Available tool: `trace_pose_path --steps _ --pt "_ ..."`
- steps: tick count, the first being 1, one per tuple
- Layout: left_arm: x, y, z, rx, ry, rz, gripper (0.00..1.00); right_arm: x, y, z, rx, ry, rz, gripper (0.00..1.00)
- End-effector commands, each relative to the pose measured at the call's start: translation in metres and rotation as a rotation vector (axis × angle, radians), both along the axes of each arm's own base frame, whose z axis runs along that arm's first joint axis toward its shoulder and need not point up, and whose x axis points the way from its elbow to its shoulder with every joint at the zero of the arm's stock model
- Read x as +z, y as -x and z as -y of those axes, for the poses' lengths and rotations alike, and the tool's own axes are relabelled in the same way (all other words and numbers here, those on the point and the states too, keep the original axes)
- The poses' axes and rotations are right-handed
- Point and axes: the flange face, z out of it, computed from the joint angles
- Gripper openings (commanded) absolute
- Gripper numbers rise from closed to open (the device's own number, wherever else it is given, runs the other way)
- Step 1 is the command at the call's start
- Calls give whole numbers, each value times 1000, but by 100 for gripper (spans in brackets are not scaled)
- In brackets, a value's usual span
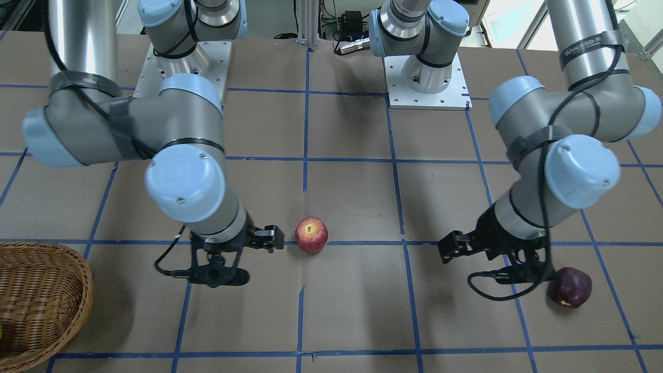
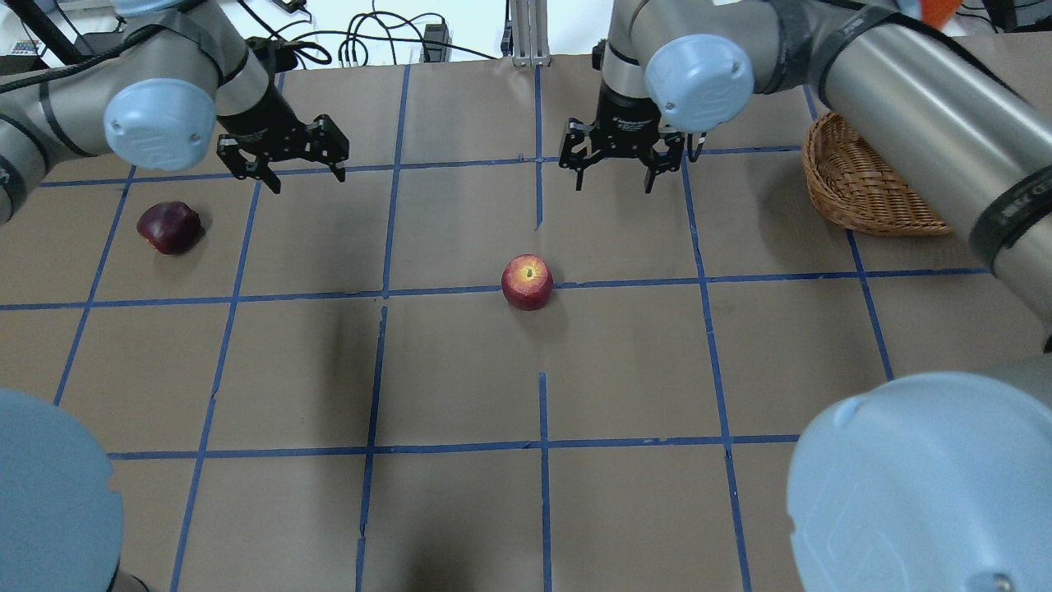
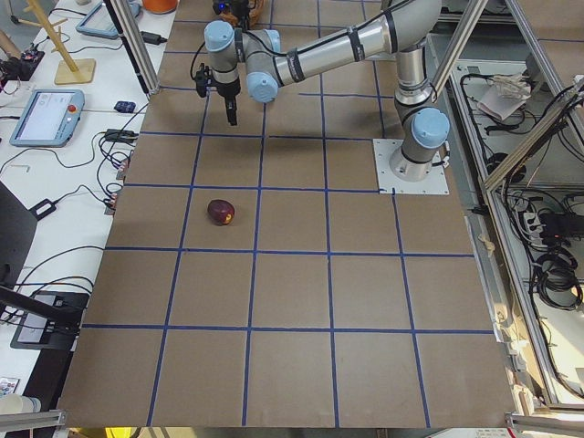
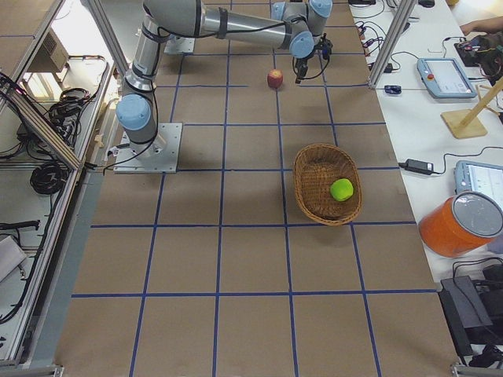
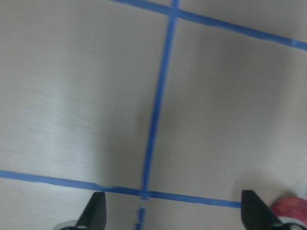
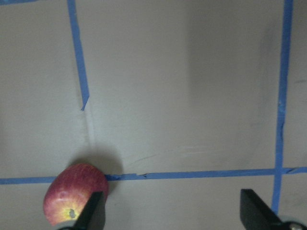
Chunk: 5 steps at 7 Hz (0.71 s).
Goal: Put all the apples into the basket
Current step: 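Release the red apple at center with the left gripper while the right gripper returns, then grasp the red apple with the right gripper while the left gripper grasps the purple apple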
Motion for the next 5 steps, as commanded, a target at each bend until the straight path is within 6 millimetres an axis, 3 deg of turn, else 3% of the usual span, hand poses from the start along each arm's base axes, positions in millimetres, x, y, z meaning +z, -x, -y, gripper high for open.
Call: trace_pose_path --steps 1,2,3,4,5 --pt "-7 -118 3 -172 13 39 100 -45 -82 -22 -64 -3 16 100" --pt "-18 -136 11 -309 51 78 100 -69 -100 -29 -60 -32 3 100" --pt "-39 -166 19 -393 87 107 100 -78 -108 -34 -49 -45 -4 100" --pt "-69 -210 18 -497 79 112 100 -90 -109 -41 -45 -70 -16 100" --pt "-94 -231 18 -573 80 119 100 -114 -103 -53 -43 -112 -37 100"
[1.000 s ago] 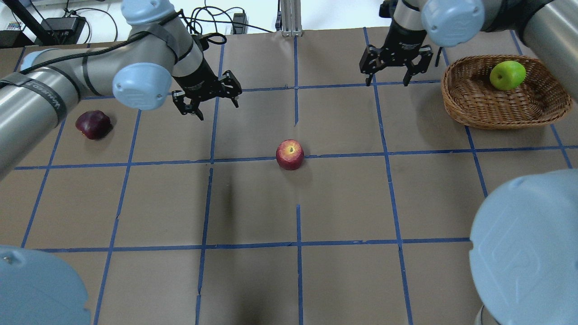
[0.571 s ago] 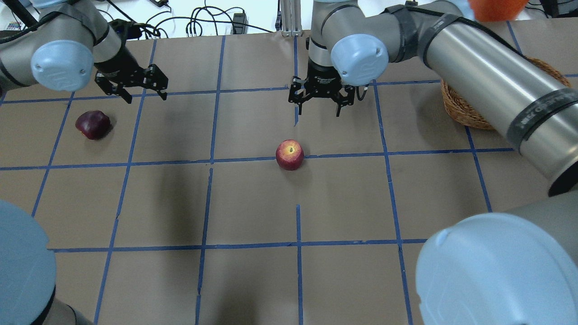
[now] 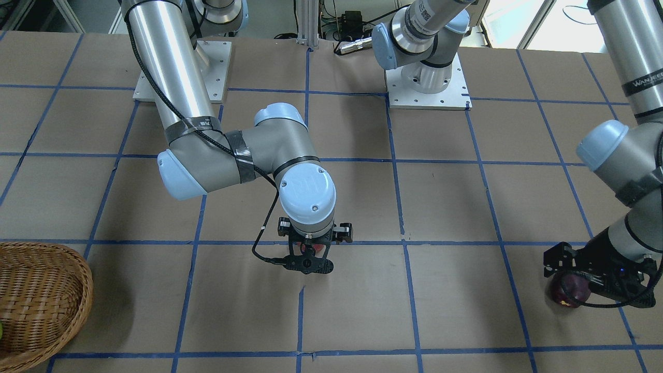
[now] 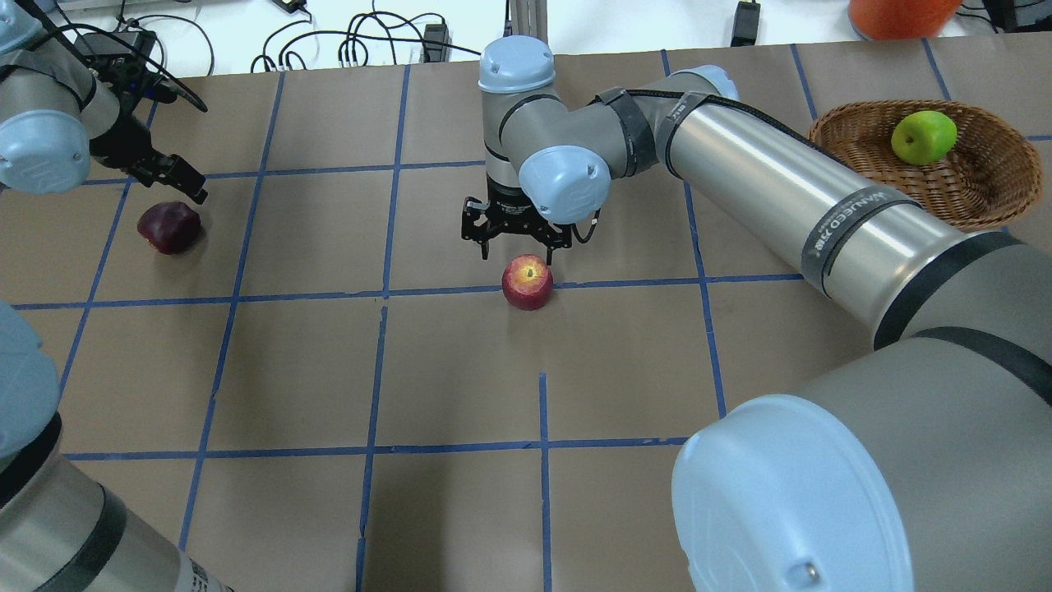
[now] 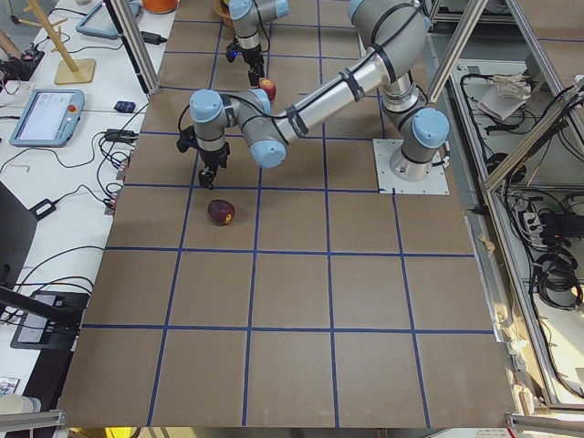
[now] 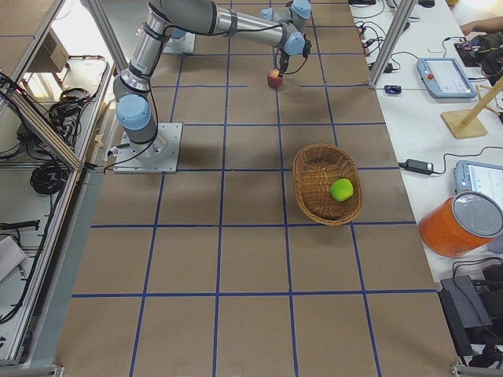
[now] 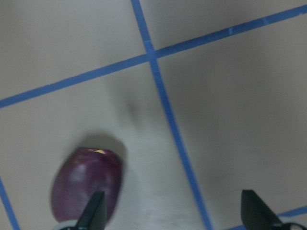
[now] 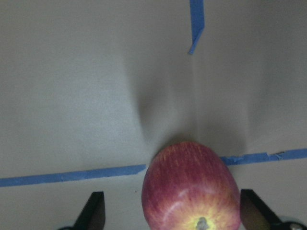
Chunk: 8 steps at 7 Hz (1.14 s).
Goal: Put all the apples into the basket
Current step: 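Grasp the red apple with the right gripper while the left gripper grasps the purple apple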
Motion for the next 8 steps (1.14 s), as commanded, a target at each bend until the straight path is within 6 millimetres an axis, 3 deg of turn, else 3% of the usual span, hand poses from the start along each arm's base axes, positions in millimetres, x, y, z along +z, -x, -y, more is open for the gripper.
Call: trace_pose_path --steps 1,4,5,6,7,8 --pt "-51 -37 -5 -121 -31 0 100 -32 5 -17 5 -40 -24 100" --pt "-84 -41 -7 -116 -76 -27 100 -33 5 -20 0 -42 -26 97" --pt "-93 -41 -9 -97 -106 -23 87 -24 4 -16 4 -18 -20 28" --pt "-88 -38 -8 -49 -132 -4 61 -12 5 -6 16 56 -12 0" --pt "-78 -26 -5 16 -160 -25 50 24 25 8 -13 107 2 0" --pt "-59 -2 -1 104 -171 -36 50 77 73 26 -67 131 -16 0"
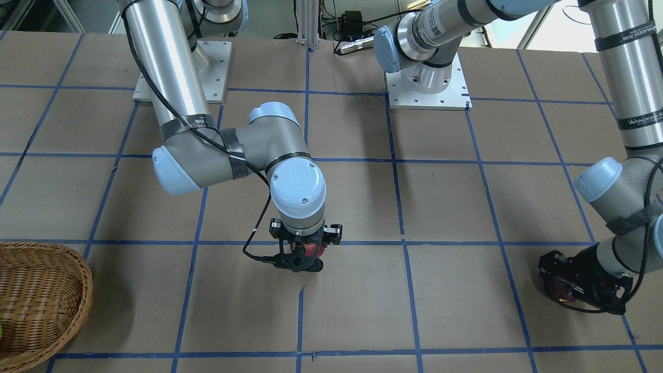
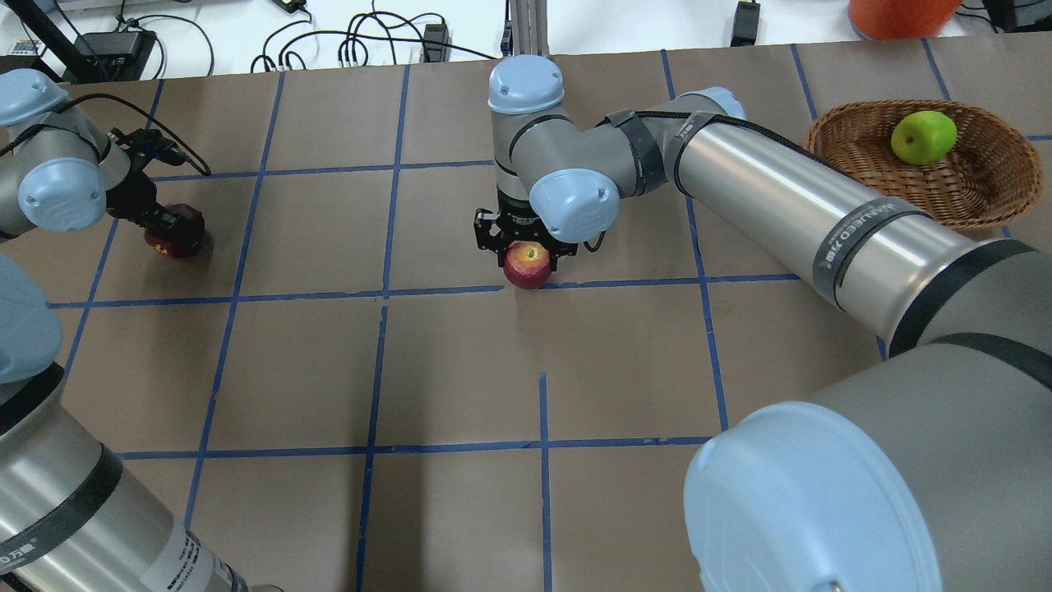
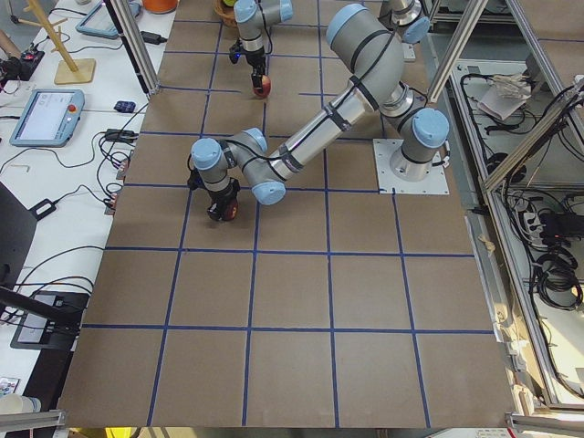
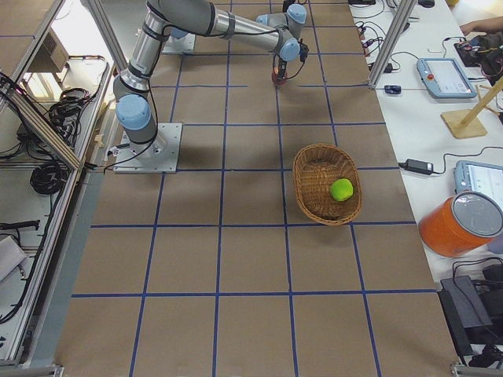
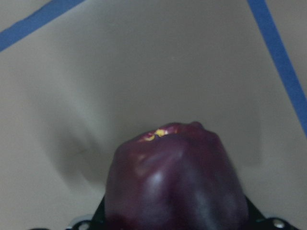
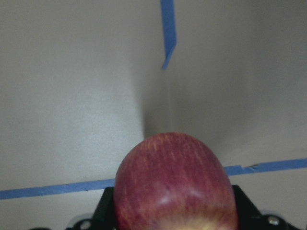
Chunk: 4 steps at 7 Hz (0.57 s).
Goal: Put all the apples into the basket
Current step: 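Place red apple in basket with right gripper while left carries purple apple center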
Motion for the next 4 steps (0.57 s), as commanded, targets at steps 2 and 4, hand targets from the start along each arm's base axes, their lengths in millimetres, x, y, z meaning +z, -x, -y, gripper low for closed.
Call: trace_pose_path --steps 2,4 --pt "61 142 0 271 -49 -20 50 136 211 57 -42 7 -86 0" --pt "74 275 -29 488 -69 -44 50 147 365 70 -15 6 -163 0"
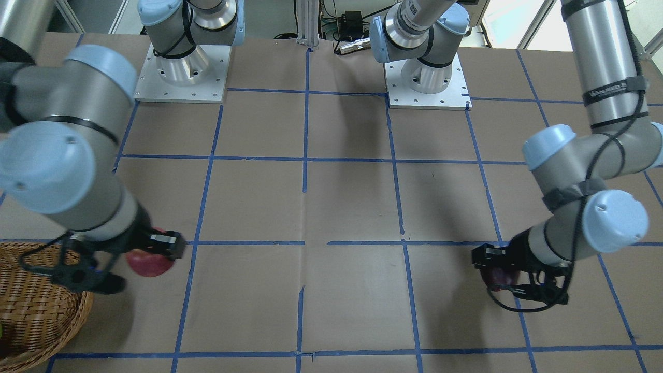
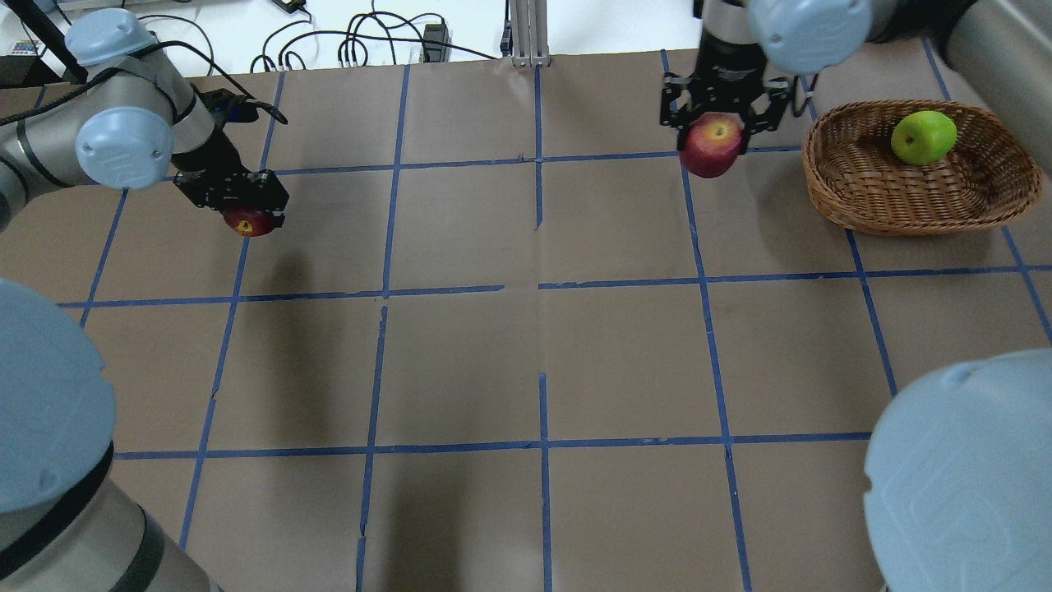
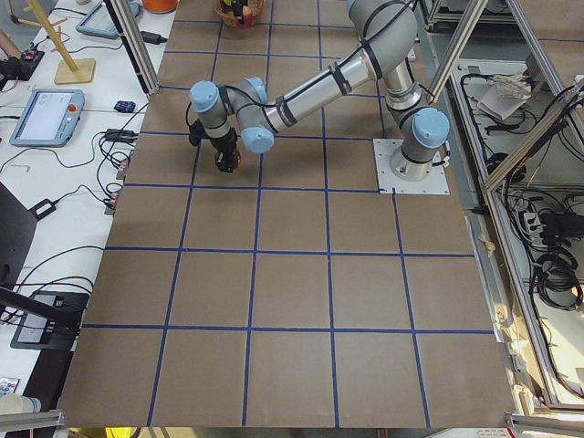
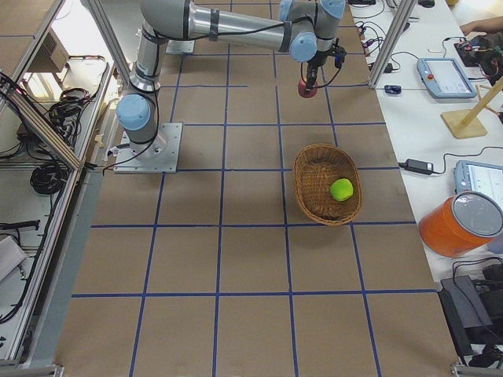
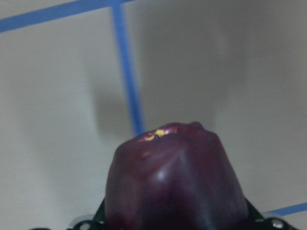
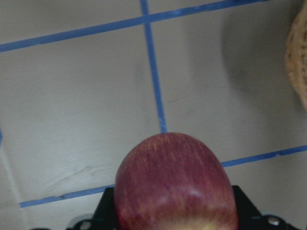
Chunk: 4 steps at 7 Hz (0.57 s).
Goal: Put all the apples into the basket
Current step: 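Place red apple in basket with right gripper while left carries purple apple center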
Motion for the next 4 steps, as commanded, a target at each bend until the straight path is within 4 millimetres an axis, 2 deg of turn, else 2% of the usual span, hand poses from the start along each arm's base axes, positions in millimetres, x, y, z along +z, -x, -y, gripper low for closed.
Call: trace_pose_path --steps 1,2,3,4 --pt "3 152 -38 171 -36 -7 50 5 157 5 70 -10 -38 0" --pt "-12 218 -58 144 -60 8 50 -15 202 12 112 -7 -37 0" --pt "-22 289 -85 97 -32 12 50 -39 250 21 157 23 -52 0" --pt "-42 333 -106 110 32 -3 50 -66 292 24 199 24 -49 0"
